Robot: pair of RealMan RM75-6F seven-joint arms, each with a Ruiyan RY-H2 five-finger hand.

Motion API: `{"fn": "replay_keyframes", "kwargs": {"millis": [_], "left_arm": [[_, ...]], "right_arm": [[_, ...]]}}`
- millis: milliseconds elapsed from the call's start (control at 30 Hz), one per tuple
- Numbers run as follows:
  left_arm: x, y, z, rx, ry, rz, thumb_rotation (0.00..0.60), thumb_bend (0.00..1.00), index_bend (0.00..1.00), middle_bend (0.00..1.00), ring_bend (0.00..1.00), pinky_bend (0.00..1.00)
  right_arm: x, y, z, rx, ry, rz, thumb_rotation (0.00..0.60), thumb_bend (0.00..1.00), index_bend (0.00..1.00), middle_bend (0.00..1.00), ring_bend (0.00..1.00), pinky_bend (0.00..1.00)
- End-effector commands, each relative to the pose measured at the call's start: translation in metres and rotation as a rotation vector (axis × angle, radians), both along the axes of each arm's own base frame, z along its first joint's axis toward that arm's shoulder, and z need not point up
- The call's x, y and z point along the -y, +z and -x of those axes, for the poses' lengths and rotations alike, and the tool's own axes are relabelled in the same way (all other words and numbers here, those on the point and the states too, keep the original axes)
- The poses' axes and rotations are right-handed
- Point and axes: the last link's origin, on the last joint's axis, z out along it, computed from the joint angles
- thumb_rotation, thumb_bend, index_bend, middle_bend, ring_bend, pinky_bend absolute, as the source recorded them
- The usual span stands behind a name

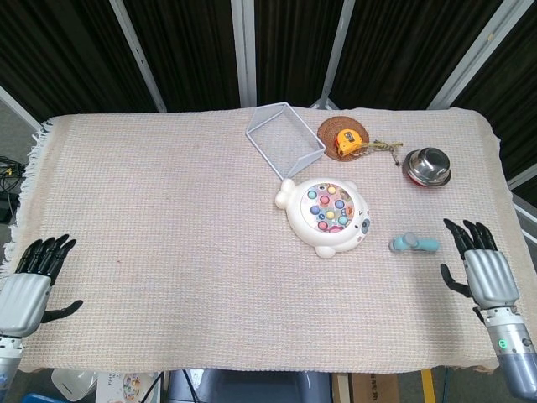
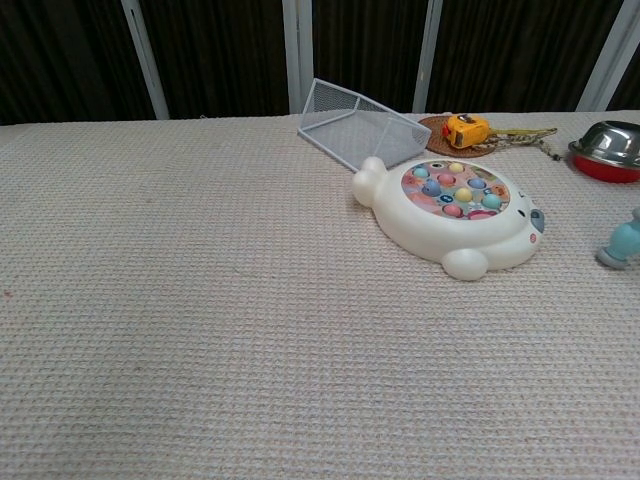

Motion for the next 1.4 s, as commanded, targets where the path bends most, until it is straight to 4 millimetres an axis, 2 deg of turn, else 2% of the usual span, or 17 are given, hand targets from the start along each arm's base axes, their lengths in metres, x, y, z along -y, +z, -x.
{"fn": "replay_keyframes", "kwargs": {"millis": [33, 133, 333, 567, 1000, 1400], "left_arm": [[-0.001, 0.0, -0.001, -0.002, -0.002, 0.003, 0.6, 0.08, 0.0, 0.0, 0.0, 0.0], [-0.002, -0.001, -0.003, -0.003, -0.009, 0.005, 0.6, 0.08, 0.0, 0.0, 0.0, 0.0], [-0.005, 0.0, -0.007, -0.019, -0.022, 0.006, 0.6, 0.08, 0.0, 0.0, 0.0, 0.0], [-0.006, 0.002, -0.012, -0.028, -0.027, 0.008, 0.6, 0.08, 0.0, 0.0, 0.0, 0.0], [-0.007, 0.001, -0.013, -0.031, -0.022, 0.015, 0.6, 0.08, 0.0, 0.0, 0.0, 0.0], [-0.007, 0.0, -0.012, -0.034, -0.016, 0.022, 0.6, 0.08, 0.0, 0.0, 0.0, 0.0]], "right_arm": [[0.037, 0.006, 0.001, -0.019, -0.04, -0.053, 0.6, 0.46, 0.08, 0.17, 0.03, 0.03], [0.055, 0.001, 0.008, -0.025, -0.094, -0.114, 0.6, 0.46, 0.1, 0.17, 0.03, 0.03], [0.075, -0.016, 0.023, -0.036, -0.17, -0.195, 0.6, 0.46, 0.16, 0.17, 0.03, 0.03], [0.088, -0.034, 0.035, -0.033, -0.203, -0.225, 0.6, 0.46, 0.23, 0.19, 0.05, 0.03], [0.094, -0.056, 0.043, -0.045, -0.225, -0.256, 0.6, 0.46, 0.25, 0.25, 0.1, 0.03], [0.094, -0.069, 0.046, -0.034, -0.236, -0.257, 0.6, 0.46, 0.32, 0.33, 0.17, 0.03]]}}
